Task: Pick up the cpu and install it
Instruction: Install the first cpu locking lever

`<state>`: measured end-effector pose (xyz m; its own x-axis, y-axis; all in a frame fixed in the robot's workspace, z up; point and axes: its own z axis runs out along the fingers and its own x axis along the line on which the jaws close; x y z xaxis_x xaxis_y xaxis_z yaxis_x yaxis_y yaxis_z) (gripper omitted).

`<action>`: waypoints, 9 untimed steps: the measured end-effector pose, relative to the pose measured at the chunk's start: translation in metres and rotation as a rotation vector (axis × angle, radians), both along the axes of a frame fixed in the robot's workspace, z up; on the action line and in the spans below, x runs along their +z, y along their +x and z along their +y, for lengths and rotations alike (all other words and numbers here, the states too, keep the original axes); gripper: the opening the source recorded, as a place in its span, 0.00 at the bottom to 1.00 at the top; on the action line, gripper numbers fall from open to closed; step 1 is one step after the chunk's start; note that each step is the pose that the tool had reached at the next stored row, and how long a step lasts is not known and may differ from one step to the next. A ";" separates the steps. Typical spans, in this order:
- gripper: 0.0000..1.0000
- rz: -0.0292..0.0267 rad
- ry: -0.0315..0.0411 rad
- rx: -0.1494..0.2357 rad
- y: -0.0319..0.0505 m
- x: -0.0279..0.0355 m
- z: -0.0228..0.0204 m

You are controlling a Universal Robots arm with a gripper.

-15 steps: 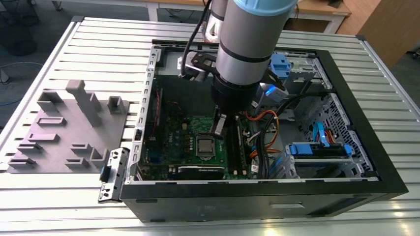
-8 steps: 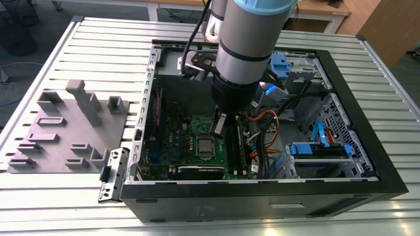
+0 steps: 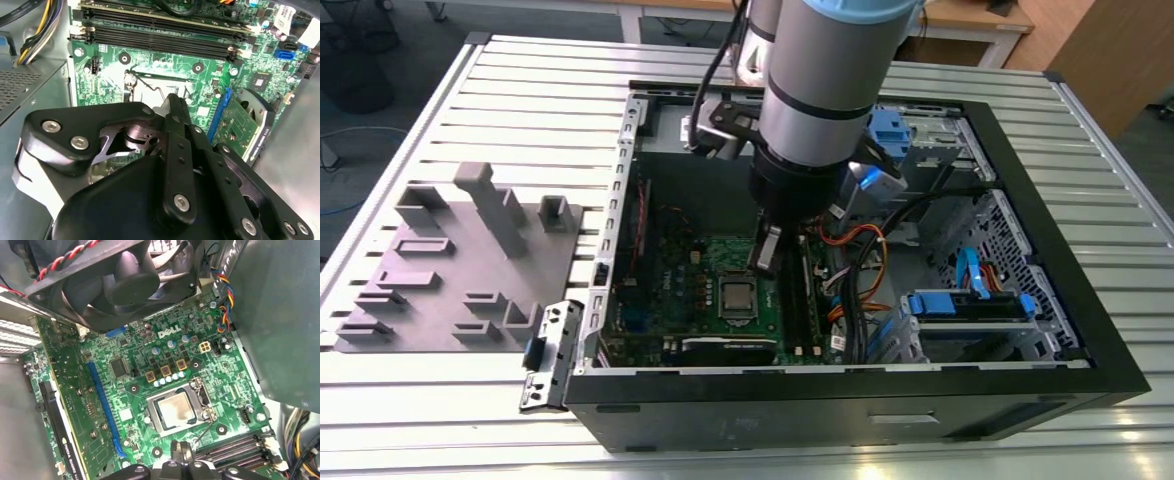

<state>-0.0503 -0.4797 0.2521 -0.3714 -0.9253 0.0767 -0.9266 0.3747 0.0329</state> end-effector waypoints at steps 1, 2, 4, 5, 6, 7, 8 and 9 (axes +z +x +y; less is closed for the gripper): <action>0.11 0.0002 0.0001 0.000 0.0000 0.0032 0.0000; 0.11 0.0005 0.0000 0.000 0.0001 0.0068 0.0000; 0.11 0.0005 0.0004 0.000 0.0001 0.0080 0.0001; 0.11 0.0001 0.0005 0.000 0.0002 0.0076 0.0004; 0.11 -0.0008 0.0001 0.000 0.0001 0.0068 0.0010; 0.11 -0.0026 0.0000 0.000 0.0001 0.0045 0.0027; 0.11 -0.0033 0.0002 0.000 0.0001 0.0029 0.0043; 0.11 -0.0036 0.0002 0.000 0.0001 0.0014 0.0063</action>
<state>-0.0502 -0.4734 0.2535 -0.3716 -0.9253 0.0752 -0.9267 0.3746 0.0296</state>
